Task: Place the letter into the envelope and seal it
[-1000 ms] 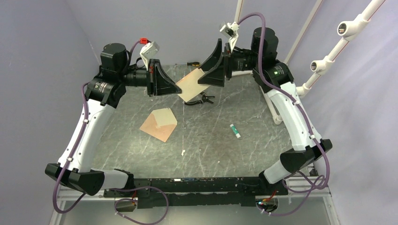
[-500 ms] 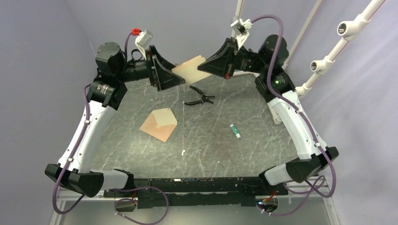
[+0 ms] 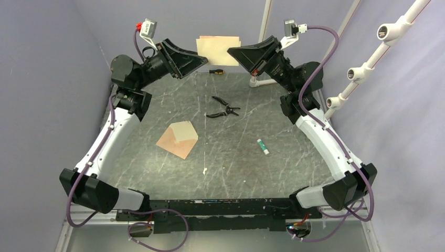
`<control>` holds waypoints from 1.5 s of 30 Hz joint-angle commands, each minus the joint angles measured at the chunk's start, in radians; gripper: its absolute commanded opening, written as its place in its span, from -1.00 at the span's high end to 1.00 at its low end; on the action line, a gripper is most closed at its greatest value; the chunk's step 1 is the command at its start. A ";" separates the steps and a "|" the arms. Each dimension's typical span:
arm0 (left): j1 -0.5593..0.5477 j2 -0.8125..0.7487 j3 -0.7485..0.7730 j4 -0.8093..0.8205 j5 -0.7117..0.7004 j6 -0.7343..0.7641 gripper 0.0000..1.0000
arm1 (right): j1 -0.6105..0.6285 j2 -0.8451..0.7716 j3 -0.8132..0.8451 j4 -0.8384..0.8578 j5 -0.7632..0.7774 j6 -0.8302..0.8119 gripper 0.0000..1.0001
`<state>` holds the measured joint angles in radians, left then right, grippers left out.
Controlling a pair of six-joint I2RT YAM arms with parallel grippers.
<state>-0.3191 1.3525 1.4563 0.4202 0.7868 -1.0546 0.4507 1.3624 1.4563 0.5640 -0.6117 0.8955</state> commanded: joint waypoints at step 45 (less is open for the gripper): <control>0.000 0.008 0.247 -1.057 0.345 0.945 0.95 | 0.093 0.225 0.551 -1.208 -0.375 -0.803 0.41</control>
<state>-0.3180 1.4338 1.7359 -0.7712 1.1820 -0.0483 0.5388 1.6455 2.0285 -0.7467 -1.0718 0.0296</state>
